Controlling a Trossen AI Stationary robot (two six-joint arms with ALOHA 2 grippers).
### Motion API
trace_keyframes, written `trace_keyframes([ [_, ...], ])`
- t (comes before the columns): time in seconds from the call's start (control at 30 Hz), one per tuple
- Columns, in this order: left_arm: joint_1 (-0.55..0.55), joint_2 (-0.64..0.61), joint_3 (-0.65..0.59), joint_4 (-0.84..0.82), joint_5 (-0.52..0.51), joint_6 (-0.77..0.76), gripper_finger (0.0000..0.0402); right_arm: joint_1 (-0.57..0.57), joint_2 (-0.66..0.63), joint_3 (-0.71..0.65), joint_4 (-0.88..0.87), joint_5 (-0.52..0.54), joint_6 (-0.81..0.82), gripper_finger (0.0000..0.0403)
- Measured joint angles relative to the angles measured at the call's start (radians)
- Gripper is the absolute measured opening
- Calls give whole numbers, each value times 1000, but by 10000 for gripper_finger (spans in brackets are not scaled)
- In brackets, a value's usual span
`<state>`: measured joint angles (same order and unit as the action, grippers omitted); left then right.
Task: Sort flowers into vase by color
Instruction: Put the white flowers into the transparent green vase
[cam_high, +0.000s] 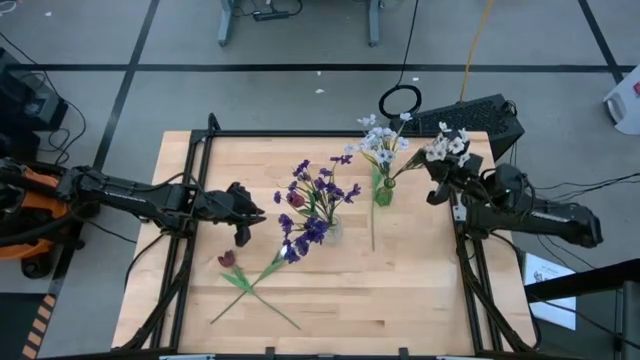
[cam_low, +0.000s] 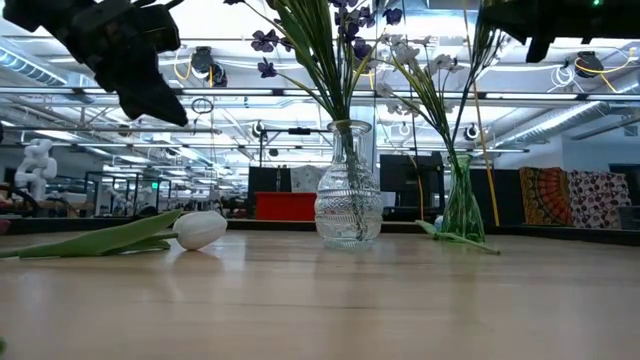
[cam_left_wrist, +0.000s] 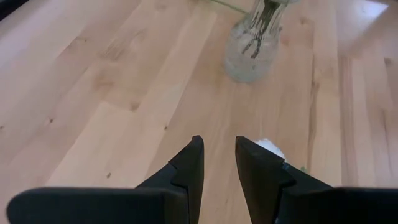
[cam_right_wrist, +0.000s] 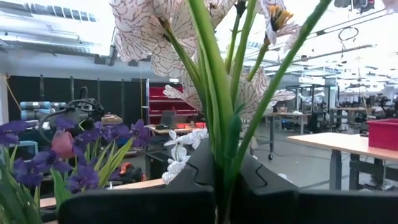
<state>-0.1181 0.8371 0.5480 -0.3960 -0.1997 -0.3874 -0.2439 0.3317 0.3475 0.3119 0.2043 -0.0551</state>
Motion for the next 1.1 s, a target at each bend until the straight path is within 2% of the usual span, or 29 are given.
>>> trace_keyframes([
  [0.3, 0, 0, 0, 6, -14, 0, 97, -35, 1, 19, -16, -17, -15, 0],
  [0.5, 0, 0, 0, 6, -14, 0, 97, -34, 3, 138, -215, 32, -37, 1],
  [0.63, 0, 0, 0, 5, -14, 1, 97, -34, 19, 160, -225, 22, -36, 2],
  [1.1, 0, 0, 0, 2, -19, 1, 97, -34, 232, 158, -216, -2, 0, 3],
])
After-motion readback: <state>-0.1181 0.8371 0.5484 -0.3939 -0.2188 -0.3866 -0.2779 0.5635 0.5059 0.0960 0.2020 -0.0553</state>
